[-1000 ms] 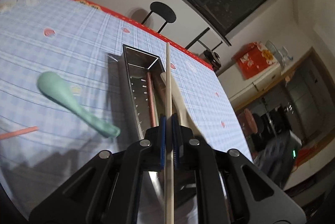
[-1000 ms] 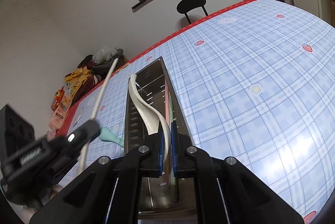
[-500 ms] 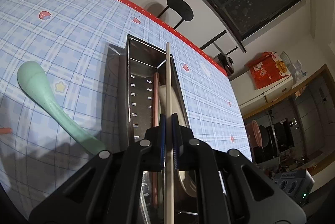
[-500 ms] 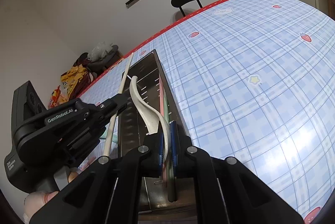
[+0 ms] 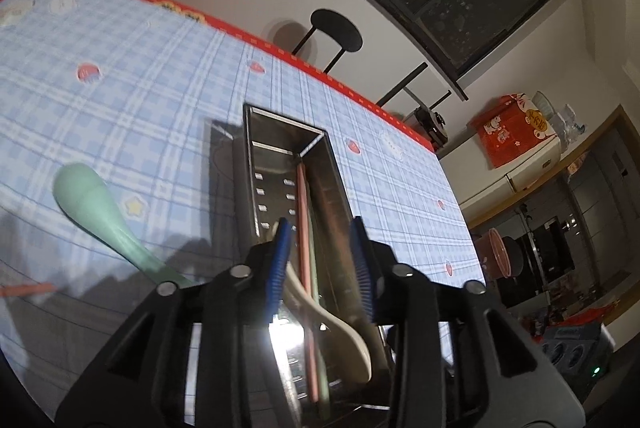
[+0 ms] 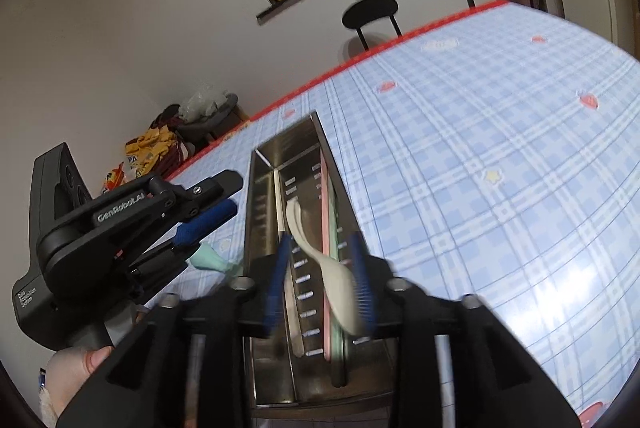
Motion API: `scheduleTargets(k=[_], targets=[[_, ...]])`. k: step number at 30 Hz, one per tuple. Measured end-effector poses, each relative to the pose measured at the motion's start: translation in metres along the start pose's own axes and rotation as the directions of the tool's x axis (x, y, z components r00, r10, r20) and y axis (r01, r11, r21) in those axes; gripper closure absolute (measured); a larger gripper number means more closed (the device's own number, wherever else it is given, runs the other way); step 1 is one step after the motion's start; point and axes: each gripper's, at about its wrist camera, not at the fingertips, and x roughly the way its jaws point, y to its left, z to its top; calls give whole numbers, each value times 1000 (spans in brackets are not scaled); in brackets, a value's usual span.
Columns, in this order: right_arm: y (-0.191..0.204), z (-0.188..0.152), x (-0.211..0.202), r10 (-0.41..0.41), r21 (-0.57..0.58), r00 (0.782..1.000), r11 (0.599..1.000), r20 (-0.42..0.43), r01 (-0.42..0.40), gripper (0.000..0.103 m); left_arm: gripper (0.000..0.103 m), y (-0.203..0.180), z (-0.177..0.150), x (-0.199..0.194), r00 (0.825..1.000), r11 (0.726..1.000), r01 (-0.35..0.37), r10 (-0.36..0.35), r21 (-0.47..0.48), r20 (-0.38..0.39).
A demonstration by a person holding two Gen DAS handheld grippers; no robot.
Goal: Organize utensils
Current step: 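Move both grippers back over the scattered utensils on the table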
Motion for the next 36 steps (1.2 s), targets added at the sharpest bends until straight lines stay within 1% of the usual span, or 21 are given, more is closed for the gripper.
scheduleTargets(k=[2, 3, 4, 5, 6, 7, 8, 10, 12, 14, 16, 18, 21, 23, 26, 28, 30, 32, 35, 36], targets=[[2, 1, -4, -2, -15, 1000, 1000, 18, 2, 54, 58, 0, 3, -11, 1000, 1000, -10, 9, 26, 21], [3, 1, -6, -4, -21, 1000, 1000, 29, 5, 47, 55, 1, 4, -16, 999, 999, -17, 15, 42, 33], [3, 1, -8, -7, -25, 999, 1000, 38, 8, 39, 49, 1, 4, -21, 999, 998, -23, 20, 54, 42], [5, 2, -9, -15, -33, 999, 999, 49, 16, 36, 44, 2, 5, -28, 998, 997, -35, 31, 74, 57], [6, 2, -9, -19, -40, 998, 999, 54, 21, 29, 42, 3, 5, -35, 997, 995, -48, 42, 93, 69], [7, 2, -10, -23, -49, 998, 998, 59, 25, 22, 33, 4, 5, -41, 996, 993, -57, 49, 106, 77], [9, 1, -10, -28, -59, 998, 998, 64, 32, 19, 24, 6, 5, -49, 994, 989, -72, 61, 125, 90], [16, 0, -11, -31, -93, 997, 995, 70, 37, 10, 19, 10, 3, -65, 991, 983, -89, 71, 158, 118], [24, -3, -12, -35, -129, 996, 991, 78, 45, 6, 13, 16, 1, -84, 985, 972, -124, 96, 201, 142], [34, -8, -11, -35, -186, 996, 981, 84, 50, 6, 8, 22, -3, -101, 980, 959, -153, 115, 240, 163], [43, -13, -9, -30, -239, 997, 970, 76, 48, 6, 6, 28, -7, -117, 974, 945, -182, 135, 273, 182], [50, -18, -7, -22, -278, 998, 960, 62, 39, 6, 6, 40, -13, -138, 965, 926, -224, 167, 304, 201], [60, -25, -3, 3, -323, 999, 946, 38, 10, 6, 6, 56, -22, -162, 955, 907, -266, 201, 326, 219], [67, -29, -3, 34, -354, 999, 935, 27, -22, 6, 6, 70, -31, -179, 948, 897, -291, 223, 332, 228], [79, -35, -3, 51, -399, 998, 916, 28, -36, 6, 6, 89, -47, -202, 943, 890, -311, 245, 332, 227], [85, -39, -5, 64, -424, 997, 905, 38, -42, 6, 6, 101, -58, -214, 943, 891, -317, 259, 326, 209], [89, -41, -6, 96, -434, 995, 898, 30, -73, 6, 6, 111, -68, -224, 942, 890, -323, 268, 323, 202], [92, -43, -4, 123, -430, 992, 896, 8, -107, 6, 6, 120, -78, -232, 938, 886, -335, 280, 322, 204], [101, -48, 2, 127, -432, 991, 891, -53, -137, 6, 6, 133, -88, -239, 931, 880, -355, 302, 316, 205], [105, -51, 3, 133, -441, 988, 884, -79, -154, 6, 6, 136, -89, -239, 931, 880, -356, 305, 315, 201]])
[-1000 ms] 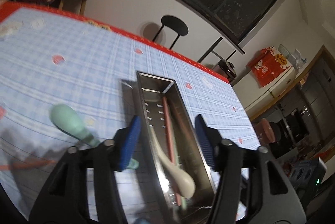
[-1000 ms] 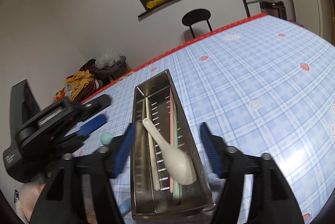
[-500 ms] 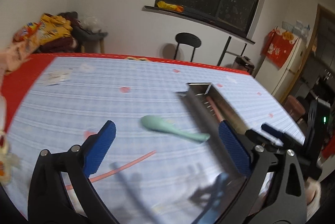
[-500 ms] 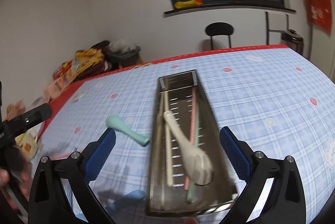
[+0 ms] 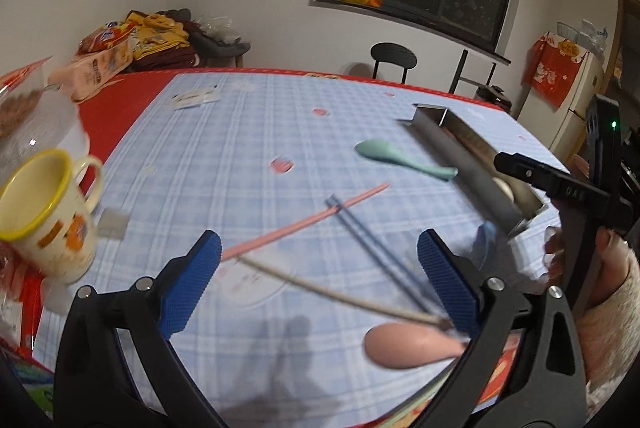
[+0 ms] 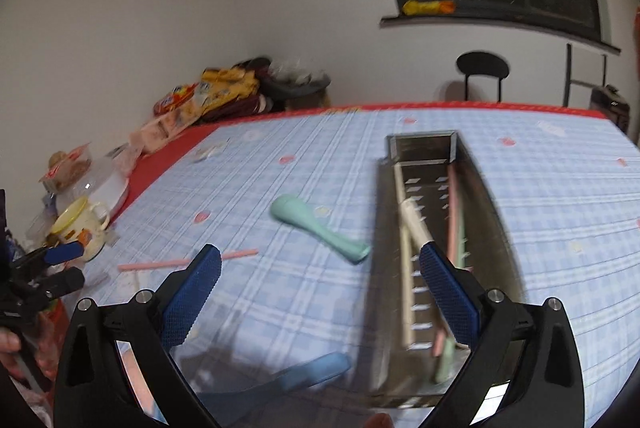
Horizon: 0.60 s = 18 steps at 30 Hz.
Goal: Organize utensils
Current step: 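Move both grippers back over the scattered utensils on the table, then grasp the blue chopstick with the right gripper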
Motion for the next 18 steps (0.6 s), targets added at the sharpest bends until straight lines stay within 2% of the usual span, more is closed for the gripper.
scheduleTargets(k=[6, 8, 10, 13, 18], targets=[[33, -7, 7, 84, -51, 992, 995, -96, -89, 6, 6, 16, -7, -1, 1000, 1000, 11, -11, -26, 2], [44, -11, 13, 100, -78, 985, 991, -142, -112, 15, 6, 18, -8, 0, 1000, 999, 19, -19, -33, 3], [55, -16, 23, 133, -88, 969, 984, -207, -154, 38, 6, 20, -12, 1, 1000, 999, 26, -26, -36, 4], [69, -25, 35, 151, -104, 951, 977, -271, -185, 54, 6, 20, -13, 3, 1000, 999, 26, -26, -20, 6], [90, -34, 48, 173, -122, 924, 966, -341, -226, 67, 6, 24, -14, 5, 1000, 1000, 15, -15, -7, 21]])
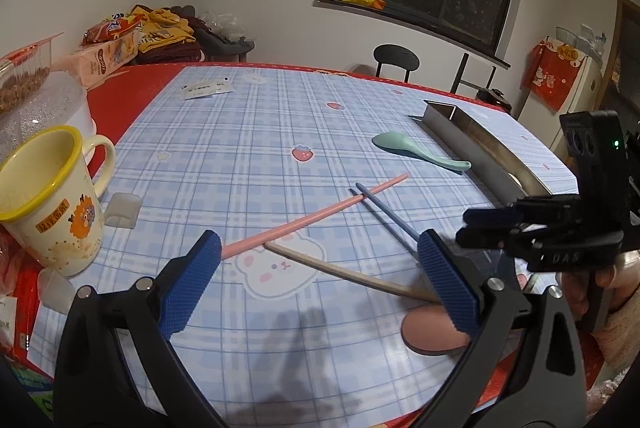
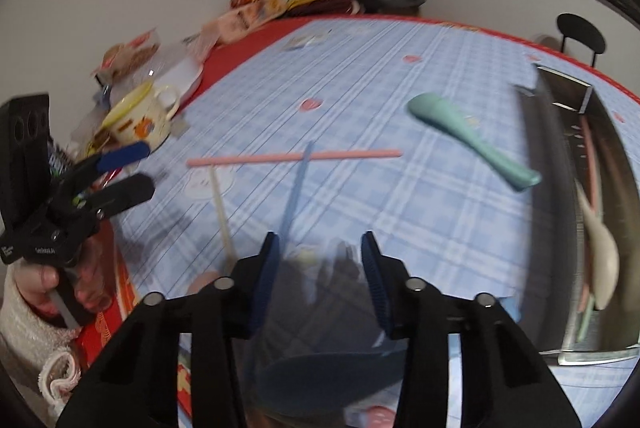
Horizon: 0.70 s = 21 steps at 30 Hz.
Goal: Organize utensils
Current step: 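Grasp the blue chopstick with the right gripper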
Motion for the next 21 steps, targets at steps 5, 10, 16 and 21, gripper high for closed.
scheduleTargets(k=[5, 10, 16, 21], targets=[[10, -3, 11, 16, 0, 999, 1000, -38, -16, 71, 6, 4, 2, 0, 1000, 1000, 1, -1, 8, 5], [16, -4, 20, 10, 3, 998, 1000, -63, -10, 73, 6, 5, 4, 1, 1000, 1000, 0, 0, 25, 3], [18, -3, 23, -17, -2, 997, 1000, -71, 17, 93, 6, 7, 1, 2, 1000, 1000, 14, -14, 17, -7], [14, -5, 21, -15, 21, 998, 1000, -60, 16, 97, 6, 5, -2, 5, 999, 1000, 22, -21, 23, -24]])
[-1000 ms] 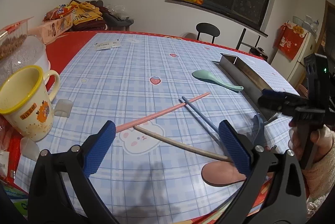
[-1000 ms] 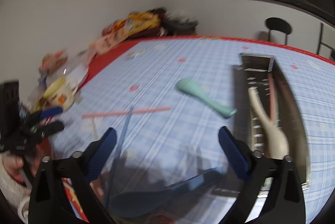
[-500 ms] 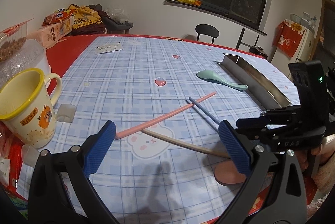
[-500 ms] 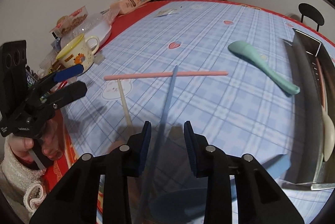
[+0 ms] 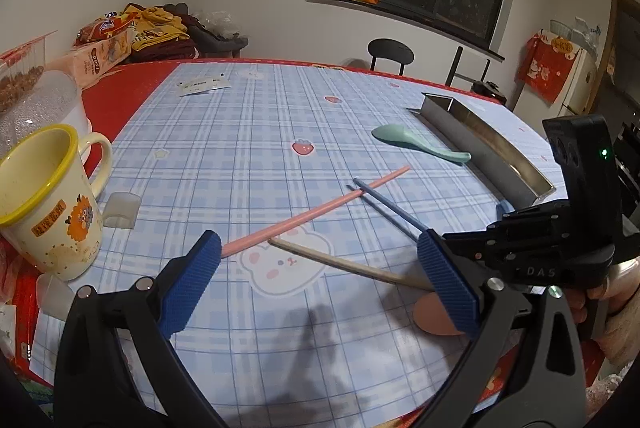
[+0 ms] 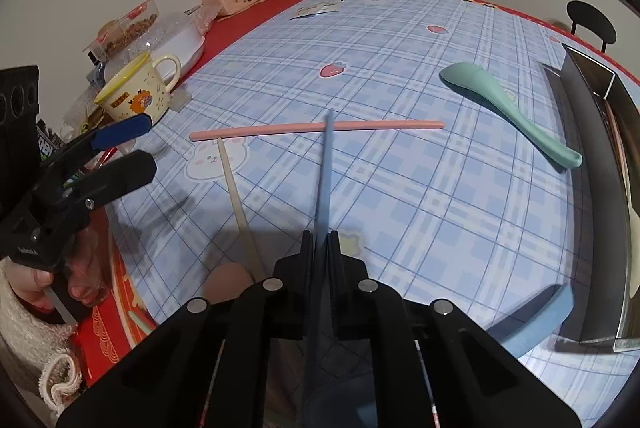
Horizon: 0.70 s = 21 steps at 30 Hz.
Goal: Organize utensils
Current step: 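Grasp the blue chopstick with the right gripper, then grasp the pink chopstick with the left gripper while the right gripper holds the blue chopstick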
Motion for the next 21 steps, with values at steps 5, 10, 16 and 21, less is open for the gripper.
scheduleTargets(k=[5, 10, 16, 21], targets=[[-7, -3, -7, 14, 33, 1000, 999, 26, -15, 97, 6, -4, 3, 3, 1000, 1000, 0, 1, 17, -15], [-23, -4, -16, 23, 96, 997, 995, 69, -29, 97, 8, -9, 12, 14, 999, 998, 0, 3, 56, -49], [-49, -2, -29, 19, 197, 988, 979, 153, -50, 97, 35, -18, 25, 46, 990, 993, -3, 20, 118, -143], [-57, 1, -35, 39, 216, 977, 973, 210, -85, 97, 56, -25, 30, 70, 976, 981, -24, 63, 190, -206]])
